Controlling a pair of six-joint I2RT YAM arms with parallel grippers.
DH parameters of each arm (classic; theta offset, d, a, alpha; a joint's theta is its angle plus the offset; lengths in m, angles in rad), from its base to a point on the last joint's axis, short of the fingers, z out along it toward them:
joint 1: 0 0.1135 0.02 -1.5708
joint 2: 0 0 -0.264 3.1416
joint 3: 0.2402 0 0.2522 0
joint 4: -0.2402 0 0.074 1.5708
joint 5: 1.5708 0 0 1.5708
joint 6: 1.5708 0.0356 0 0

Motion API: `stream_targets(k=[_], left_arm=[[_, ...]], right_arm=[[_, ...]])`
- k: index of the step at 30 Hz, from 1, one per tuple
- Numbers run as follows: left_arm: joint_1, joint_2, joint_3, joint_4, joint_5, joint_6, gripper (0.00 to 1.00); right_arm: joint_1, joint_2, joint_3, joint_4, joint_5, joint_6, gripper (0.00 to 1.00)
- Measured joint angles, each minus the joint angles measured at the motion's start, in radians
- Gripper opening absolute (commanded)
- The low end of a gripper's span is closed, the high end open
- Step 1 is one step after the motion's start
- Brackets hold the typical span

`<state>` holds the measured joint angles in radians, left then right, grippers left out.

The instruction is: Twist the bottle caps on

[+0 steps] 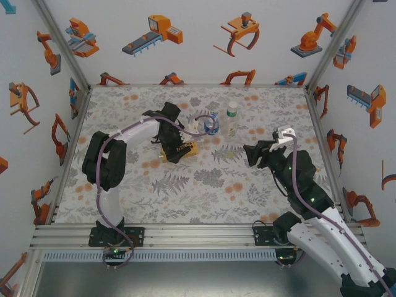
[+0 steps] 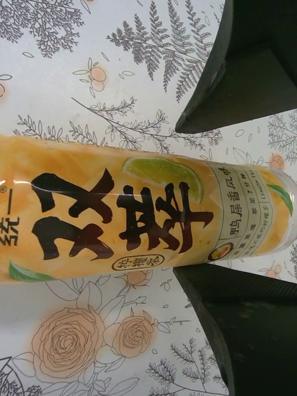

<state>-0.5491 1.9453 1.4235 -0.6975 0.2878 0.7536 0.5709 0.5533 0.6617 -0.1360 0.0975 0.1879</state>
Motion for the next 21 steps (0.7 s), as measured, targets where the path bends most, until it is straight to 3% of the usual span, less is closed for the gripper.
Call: stream_targets(k=[5,14,21], left_arm=[[0.0,0.011,-0.006,-0.007,0.002,0.0,0.7],[-0.001,0.016,-0.021,-0.013,0.024,-0.026,0.51],[-0.005,-0.144,-0.136,0.012,0.062,-0.108,0.48]], right_arm=[[0.0,0.009,-0.007,0.006,-0.005,0.0,0.54],[0.0,-0.003,-0.007,0.005,-0.019,0.0,0.53],[0.0,-0.006,-0.006,-0.003,-0.073,0.004,0.53]])
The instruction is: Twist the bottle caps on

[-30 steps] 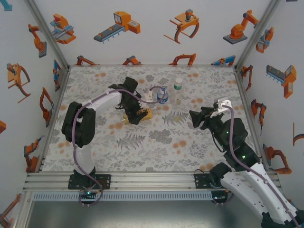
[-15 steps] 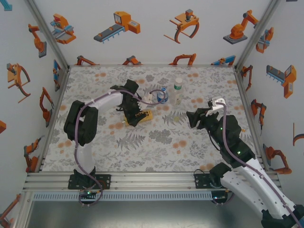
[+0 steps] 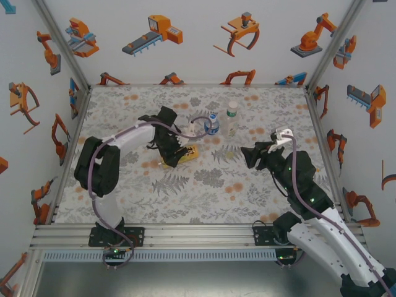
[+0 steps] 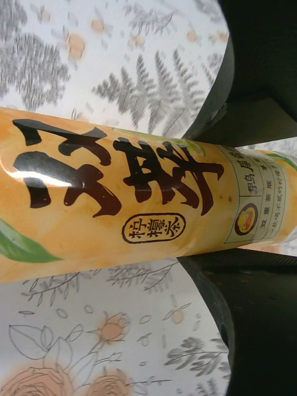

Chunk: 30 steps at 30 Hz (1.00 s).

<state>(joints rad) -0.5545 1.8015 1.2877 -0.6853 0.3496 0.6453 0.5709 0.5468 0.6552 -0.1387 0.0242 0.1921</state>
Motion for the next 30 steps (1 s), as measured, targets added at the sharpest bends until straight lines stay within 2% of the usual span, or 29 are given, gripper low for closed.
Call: stream_targets(k=[6,10,14,19,25,30], left_arm=[[-0.022,-0.321,-0.145,0.117,0.092,-0.145,0.46],[-0.033,-0.515,-0.232,0.24,0.184,-0.275,0.45],[-0.035,-0.656,-0.307,0.431,0.295,-0.447,0.43],[-0.058,-0.74,-0.355,0.664,0.397,-0.626,0.43],[-0.119,-0.772,-0.354,0.861,0.488,-0.756,0.43],[-0.161,-0.77,-0.354,0.965,0.522,-0.818,0.43]], right_arm=[[0.0,0.0,0.0,0.007,-0.089,0.021,0.54],[0.0,0.012,0.007,0.061,-0.212,0.022,0.55],[0.0,0.064,0.056,0.123,-0.362,0.038,0.6],[0.0,0.142,0.13,0.255,-0.526,0.092,0.71],[0.0,0.265,0.23,0.47,-0.672,0.203,0.85],[0.016,0.364,0.321,0.594,-0.743,0.27,0.86]])
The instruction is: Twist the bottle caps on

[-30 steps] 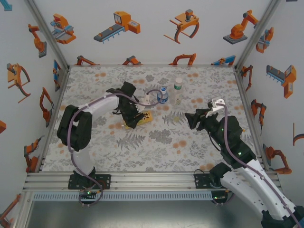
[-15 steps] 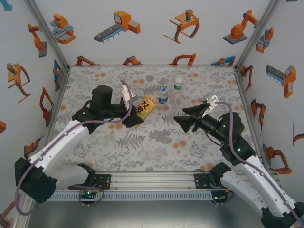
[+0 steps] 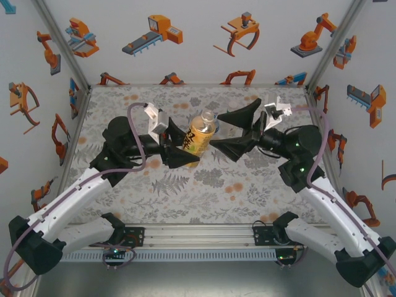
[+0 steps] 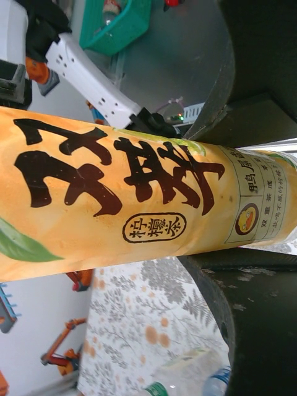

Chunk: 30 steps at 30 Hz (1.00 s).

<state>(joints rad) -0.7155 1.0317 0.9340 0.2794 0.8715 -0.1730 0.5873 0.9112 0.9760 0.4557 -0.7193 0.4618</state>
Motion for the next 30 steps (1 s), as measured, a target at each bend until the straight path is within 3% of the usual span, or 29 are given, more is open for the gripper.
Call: stream_targets(k=[9,14,17,20,23,30], left_arm=[[-0.056,0.055,0.032,0.08,0.009,-0.04,0.43],[-0.078,0.075,0.044,0.1,0.007,-0.049,0.43],[-0.084,0.077,0.053,0.098,0.0,-0.048,0.46],[-0.093,0.069,0.059,0.086,-0.013,-0.044,0.59],[-0.102,0.057,0.066,0.055,-0.046,-0.025,0.68],[-0.134,0.032,0.068,-0.031,-0.172,0.034,0.76]], right_arm=[[0.074,0.087,0.072,0.067,-0.048,0.026,0.79],[0.103,0.112,0.077,0.069,-0.051,0.029,0.68],[0.113,0.118,0.082,0.069,-0.047,0.024,0.55],[0.118,0.118,0.09,0.065,-0.042,0.014,0.43],[0.127,0.118,0.099,0.056,-0.035,0.002,0.39],[0.166,0.119,0.107,0.018,0.023,-0.045,0.31]])
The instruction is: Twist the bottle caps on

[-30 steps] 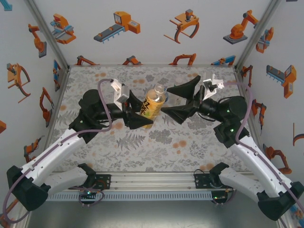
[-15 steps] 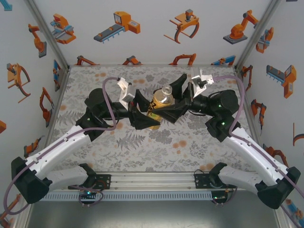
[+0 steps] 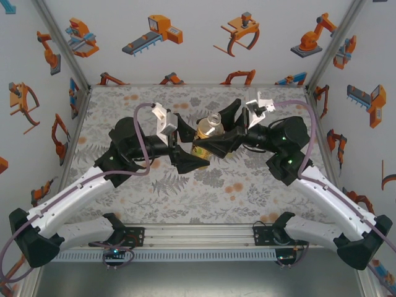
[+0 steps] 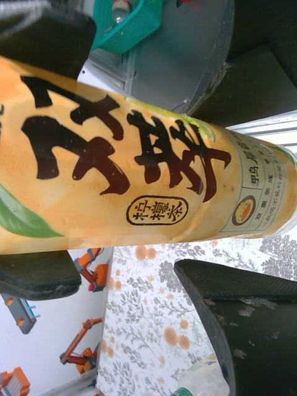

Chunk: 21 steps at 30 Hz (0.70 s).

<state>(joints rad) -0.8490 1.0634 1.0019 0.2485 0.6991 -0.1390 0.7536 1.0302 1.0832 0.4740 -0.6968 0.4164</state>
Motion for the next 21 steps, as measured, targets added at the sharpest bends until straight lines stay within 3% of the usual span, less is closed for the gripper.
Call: stream_targets(k=[14,21], left_arm=[[-0.115,-0.043,-0.016,-0.03,-0.243,0.087,0.74],[-0.119,-0.058,-0.039,-0.016,-0.266,0.095,0.64]], right_arm=[[0.139,0.007,0.042,-0.045,0.198,-0.115,0.24],[0.163,0.014,0.043,-0.051,0.261,-0.14,0.22]])
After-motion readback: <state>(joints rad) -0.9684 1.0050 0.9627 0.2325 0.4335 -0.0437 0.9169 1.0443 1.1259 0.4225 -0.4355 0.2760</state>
